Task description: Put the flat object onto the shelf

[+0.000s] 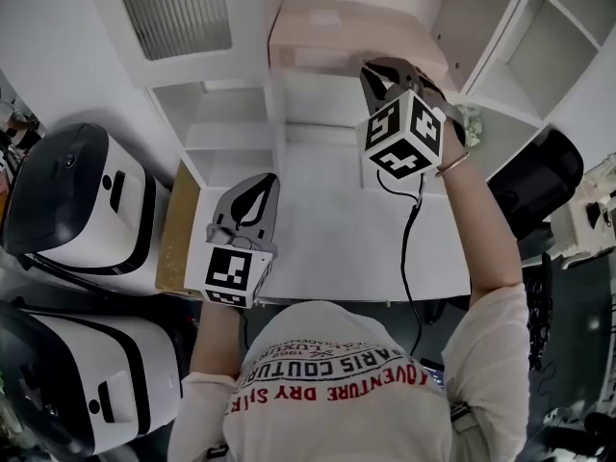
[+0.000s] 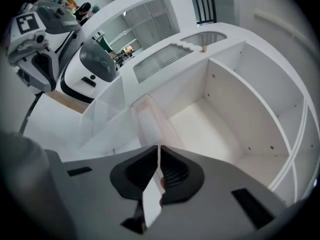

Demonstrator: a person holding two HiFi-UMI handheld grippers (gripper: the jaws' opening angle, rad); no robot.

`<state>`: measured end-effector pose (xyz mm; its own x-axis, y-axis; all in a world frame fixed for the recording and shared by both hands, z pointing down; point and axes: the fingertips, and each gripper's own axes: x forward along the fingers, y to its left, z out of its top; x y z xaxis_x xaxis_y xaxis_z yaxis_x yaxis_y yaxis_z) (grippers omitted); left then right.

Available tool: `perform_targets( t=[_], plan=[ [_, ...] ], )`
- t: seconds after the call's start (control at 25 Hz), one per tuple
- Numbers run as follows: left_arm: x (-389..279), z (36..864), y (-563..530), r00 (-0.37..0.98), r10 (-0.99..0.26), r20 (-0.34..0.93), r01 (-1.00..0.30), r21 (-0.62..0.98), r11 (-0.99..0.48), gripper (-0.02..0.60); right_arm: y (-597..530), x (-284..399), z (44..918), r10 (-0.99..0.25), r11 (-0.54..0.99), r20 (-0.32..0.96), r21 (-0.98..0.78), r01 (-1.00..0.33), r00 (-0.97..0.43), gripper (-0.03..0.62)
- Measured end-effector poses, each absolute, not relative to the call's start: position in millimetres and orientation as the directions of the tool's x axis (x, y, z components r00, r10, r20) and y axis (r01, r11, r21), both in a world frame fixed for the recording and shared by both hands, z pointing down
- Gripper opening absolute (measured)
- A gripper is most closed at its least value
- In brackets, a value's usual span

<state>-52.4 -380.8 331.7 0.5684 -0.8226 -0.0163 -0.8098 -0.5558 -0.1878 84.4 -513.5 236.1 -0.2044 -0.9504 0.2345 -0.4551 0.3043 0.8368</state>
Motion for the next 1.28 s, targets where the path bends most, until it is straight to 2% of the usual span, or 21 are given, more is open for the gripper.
perform_targets(
  t=[0.24,0.44,0.76,0.96,1.28],
  plan=[
    [-44,335,-365,0.599,-0.801,-0.01,-0.79,-0.173,-0.589,0.014,-470,94,260,-0.953,0.289,0.177,0.772,-0.566,-0.245,0.026],
    [-35,334,-352,0.626,-0.78,-0.004,-0.767,-0.182,-0.615,0.014,-423,102,279,-0.954,0.27,0.071,0.63,-0.728,-0.292,0.026],
    [-40,330,-351,0.613,-0.79,-0.015,-0.778,-0.185,-0.6,0.014,-376,105,317,-0.943,0.319,0.035,0.373,-0.871,-0.331,0.026],
    [-48,329,-354,0.592,-0.806,-0.025,-0.797,-0.165,-0.581,0.014,-365,109,340,-0.94,0.333,0.019,0.26,-0.907,-0.34,0.026],
    [-48,337,-364,0.579,-0.815,-0.008,-0.808,-0.138,-0.572,0.014,-365,120,352,-0.931,0.359,0.017,0.209,-0.909,-0.364,0.025]
  ],
)
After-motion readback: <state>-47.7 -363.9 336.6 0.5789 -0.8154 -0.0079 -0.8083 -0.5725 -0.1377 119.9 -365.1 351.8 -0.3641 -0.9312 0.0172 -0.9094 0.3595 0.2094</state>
